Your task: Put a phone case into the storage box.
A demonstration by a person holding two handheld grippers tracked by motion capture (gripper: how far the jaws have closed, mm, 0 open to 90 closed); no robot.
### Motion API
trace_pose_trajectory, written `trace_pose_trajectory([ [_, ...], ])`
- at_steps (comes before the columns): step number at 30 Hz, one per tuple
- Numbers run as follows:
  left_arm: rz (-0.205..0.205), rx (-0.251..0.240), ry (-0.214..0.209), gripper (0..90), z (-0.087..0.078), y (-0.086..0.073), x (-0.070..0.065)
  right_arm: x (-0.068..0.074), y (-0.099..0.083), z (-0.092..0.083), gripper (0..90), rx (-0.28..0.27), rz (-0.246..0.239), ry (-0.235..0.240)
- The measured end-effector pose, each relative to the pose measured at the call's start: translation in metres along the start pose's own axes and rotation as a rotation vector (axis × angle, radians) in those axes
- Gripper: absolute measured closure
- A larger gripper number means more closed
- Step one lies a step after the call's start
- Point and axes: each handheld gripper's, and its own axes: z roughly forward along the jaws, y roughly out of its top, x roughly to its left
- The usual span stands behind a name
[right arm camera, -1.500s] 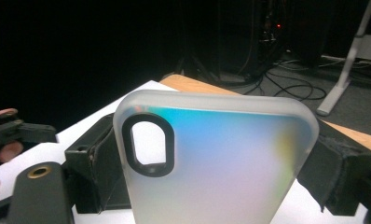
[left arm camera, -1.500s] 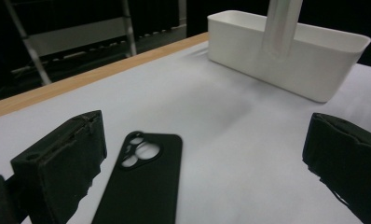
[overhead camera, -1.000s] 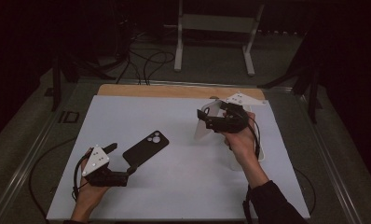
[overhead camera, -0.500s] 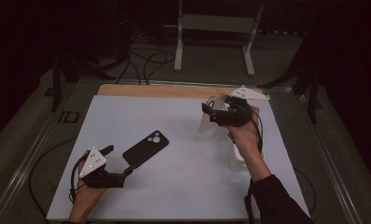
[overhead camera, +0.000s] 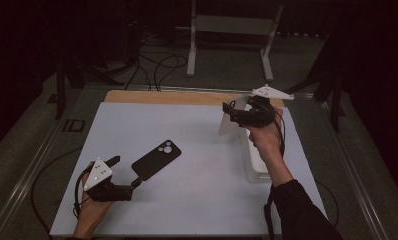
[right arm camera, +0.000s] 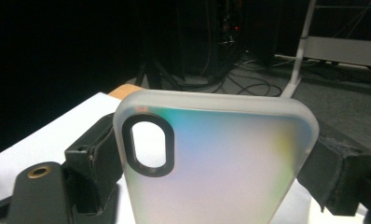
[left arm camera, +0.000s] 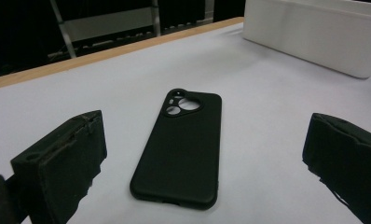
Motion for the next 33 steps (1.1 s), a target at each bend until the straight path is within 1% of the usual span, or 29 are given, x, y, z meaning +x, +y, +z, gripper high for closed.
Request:
trace_pose_trajectory([
  [1,-0.002,-0.002,0.001,0.2,0.0,0.0,0.0,-0.003,0.002,0.001,16.5,0.001,0.001,-0.012],
  [6,-0.007,-0.002,0.001,0.2,0.0,0.0,0.0,-0.007,0.005,0.005,16.5,0.005,-0.013,-0.036],
  [13,-0.005,0.002,-0.001,0.2,0.0,0.0,0.0,-0.014,0.006,0.011,16.5,0.01,-0.005,-0.064],
  [17,-0.009,-0.001,0.003,0.2,0.0,0.0,0.0,-0.018,0.006,0.014,16.5,0.013,-0.009,-0.077],
  [20,-0.01,-0.002,0.006,0.2,0.0,0.0,0.001,-0.023,0.008,0.016,16.5,0.012,0.0,-0.097],
  [23,-0.009,-0.002,0.005,0.2,0.0,0.0,0.0,-0.027,0.009,0.017,16.5,0.012,0.002,-0.107],
  [27,-0.009,0.0,0.006,0.2,0.0,0.0,0.0,-0.034,0.01,0.019,16.6,0.014,0.002,-0.137],
  [31,-0.01,0.0,0.007,0.2,0.0,-0.001,0.0,-0.037,0.01,0.02,16.5,0.014,0.001,-0.147],
  [32,-0.009,0.001,0.006,0.2,0.001,-0.001,0.0,-0.04,0.01,0.022,16.5,0.019,-0.001,-0.163],
  [33,-0.008,0.002,0.006,0.2,0.001,-0.001,0.0,-0.041,0.01,0.023,16.5,0.021,-0.001,-0.168],
])
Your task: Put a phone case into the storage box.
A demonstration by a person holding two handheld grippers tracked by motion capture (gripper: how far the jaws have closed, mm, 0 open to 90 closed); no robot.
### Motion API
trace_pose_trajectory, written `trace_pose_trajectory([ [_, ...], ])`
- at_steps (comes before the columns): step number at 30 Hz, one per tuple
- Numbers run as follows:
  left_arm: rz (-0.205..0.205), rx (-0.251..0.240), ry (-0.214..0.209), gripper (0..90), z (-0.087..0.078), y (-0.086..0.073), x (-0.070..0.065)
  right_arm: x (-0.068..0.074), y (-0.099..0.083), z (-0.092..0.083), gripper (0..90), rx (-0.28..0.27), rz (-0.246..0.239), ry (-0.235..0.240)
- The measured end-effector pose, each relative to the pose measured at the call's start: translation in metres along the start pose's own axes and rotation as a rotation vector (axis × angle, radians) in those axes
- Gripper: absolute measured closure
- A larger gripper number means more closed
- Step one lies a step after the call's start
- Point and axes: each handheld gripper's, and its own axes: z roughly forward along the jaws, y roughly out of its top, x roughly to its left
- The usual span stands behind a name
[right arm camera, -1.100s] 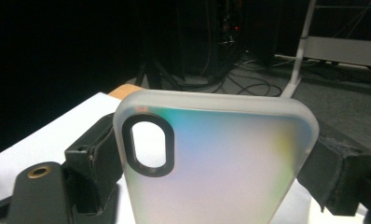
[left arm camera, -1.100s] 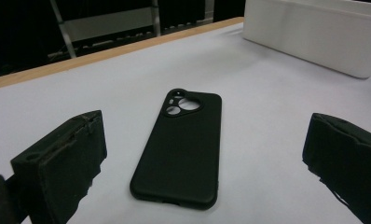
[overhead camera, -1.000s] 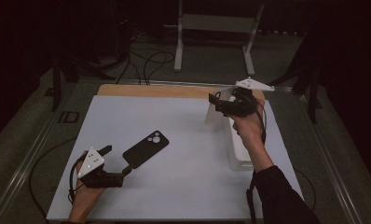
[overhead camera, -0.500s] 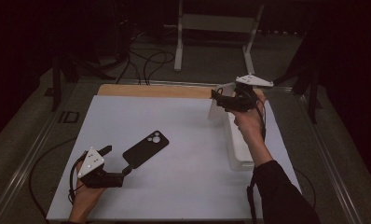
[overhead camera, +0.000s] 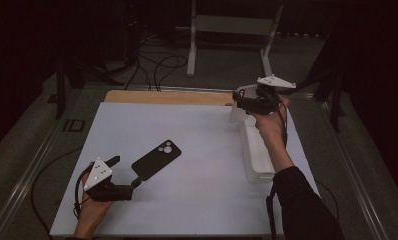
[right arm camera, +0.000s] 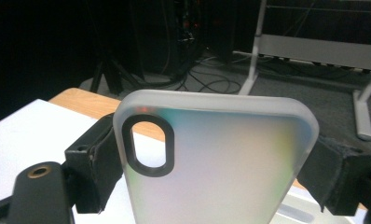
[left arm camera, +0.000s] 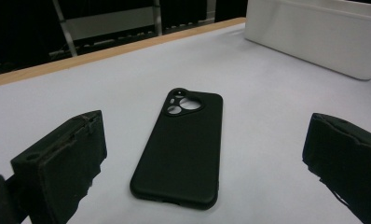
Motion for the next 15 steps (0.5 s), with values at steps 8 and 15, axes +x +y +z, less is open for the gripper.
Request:
trace_pose_trajectory([
  [8,-0.001,-0.001,0.005,0.2,0.0,0.0,0.0,-0.008,0.003,0.005,16.6,0.004,0.006,-0.037],
  [15,-0.001,-0.001,0.006,0.2,0.0,0.0,0.0,-0.015,0.001,0.011,16.5,0.015,0.017,-0.069],
])
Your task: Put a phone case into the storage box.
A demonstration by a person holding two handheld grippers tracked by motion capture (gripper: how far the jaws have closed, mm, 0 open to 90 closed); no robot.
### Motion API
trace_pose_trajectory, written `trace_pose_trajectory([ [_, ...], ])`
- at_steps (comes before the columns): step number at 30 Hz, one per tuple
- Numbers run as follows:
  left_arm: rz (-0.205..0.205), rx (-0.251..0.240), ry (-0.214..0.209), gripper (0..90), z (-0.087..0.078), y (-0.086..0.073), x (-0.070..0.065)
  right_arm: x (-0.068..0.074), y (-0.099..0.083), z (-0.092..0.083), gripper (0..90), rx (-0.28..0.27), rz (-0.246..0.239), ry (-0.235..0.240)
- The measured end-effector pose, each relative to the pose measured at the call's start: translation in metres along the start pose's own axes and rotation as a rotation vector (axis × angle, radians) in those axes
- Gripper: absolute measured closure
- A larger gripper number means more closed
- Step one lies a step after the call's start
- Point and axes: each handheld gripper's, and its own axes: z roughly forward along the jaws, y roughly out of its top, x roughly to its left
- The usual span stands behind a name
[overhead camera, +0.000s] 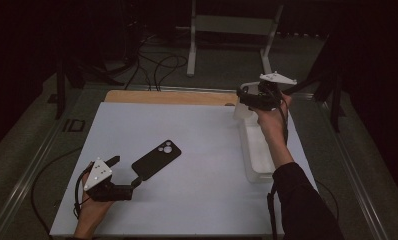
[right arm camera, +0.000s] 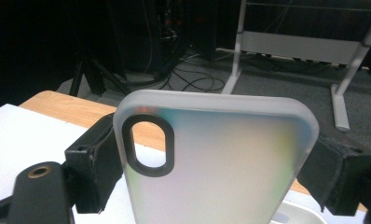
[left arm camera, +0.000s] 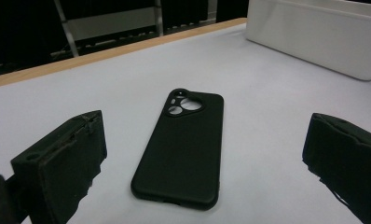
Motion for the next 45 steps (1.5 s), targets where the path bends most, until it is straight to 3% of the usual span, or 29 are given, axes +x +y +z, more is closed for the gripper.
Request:
trace_pose_trajectory([
  [14,0.0,0.0,0.002,0.2,0.0,0.0,0.0,-0.021,-0.006,0.008,16.5,0.019,0.056,-0.079],
  [27,-0.003,-0.003,0.004,0.2,0.0,0.0,0.0,-0.032,-0.007,0.011,16.5,0.041,0.053,-0.145],
  [45,-0.004,-0.006,0.004,0.2,-0.001,0.0,0.0,-0.035,-0.026,0.032,16.4,0.107,0.061,-0.175],
])
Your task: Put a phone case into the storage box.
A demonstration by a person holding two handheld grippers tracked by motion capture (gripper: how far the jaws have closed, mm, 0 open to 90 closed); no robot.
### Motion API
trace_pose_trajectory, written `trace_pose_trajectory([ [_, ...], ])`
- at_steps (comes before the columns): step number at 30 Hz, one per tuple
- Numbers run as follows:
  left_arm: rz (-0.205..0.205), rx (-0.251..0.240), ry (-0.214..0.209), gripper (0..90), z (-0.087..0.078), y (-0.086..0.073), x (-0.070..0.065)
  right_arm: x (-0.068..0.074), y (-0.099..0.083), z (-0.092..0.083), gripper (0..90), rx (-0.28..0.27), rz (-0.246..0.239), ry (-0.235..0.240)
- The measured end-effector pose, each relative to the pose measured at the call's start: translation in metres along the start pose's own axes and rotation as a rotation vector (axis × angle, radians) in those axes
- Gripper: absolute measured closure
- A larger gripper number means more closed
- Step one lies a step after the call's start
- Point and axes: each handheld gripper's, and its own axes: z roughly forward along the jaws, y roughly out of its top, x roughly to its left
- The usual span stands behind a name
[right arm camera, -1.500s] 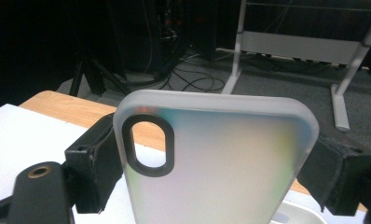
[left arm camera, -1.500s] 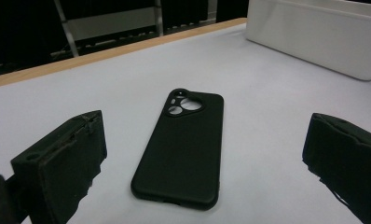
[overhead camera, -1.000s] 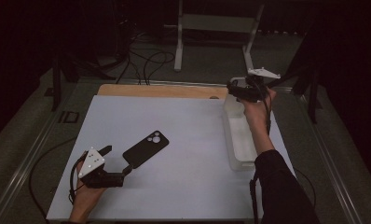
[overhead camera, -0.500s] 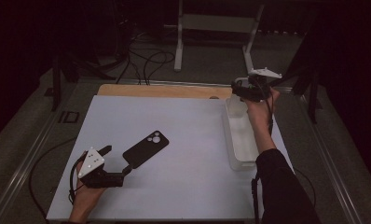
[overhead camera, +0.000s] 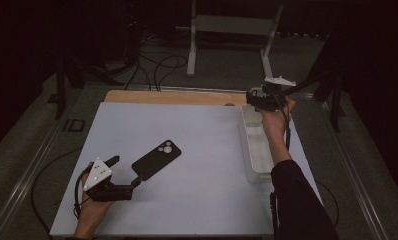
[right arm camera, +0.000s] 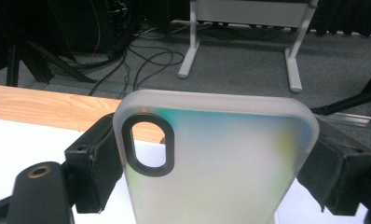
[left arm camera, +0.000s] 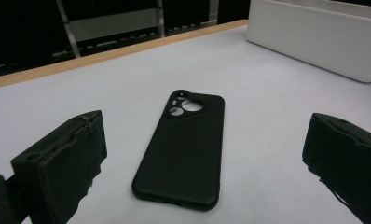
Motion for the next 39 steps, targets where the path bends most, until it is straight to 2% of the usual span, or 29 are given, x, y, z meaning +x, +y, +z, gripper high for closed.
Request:
trace_pose_trajectory([
  [16,0.001,-0.001,0.0,0.2,0.0,0.0,0.0,-0.002,-0.022,0.02,16.4,0.079,0.033,-0.022],
  [29,0.003,0.003,-0.002,0.2,0.0,0.0,-0.001,-0.004,-0.032,0.034,16.3,0.125,0.035,-0.053],
  [34,0.002,0.004,-0.003,0.2,0.0,0.0,-0.001,-0.003,-0.032,0.037,16.0,0.116,0.025,-0.057],
  [39,0.002,0.004,-0.006,0.2,0.0,0.0,-0.001,-0.004,-0.031,0.036,9.3,0.1,0.042,-0.037],
])
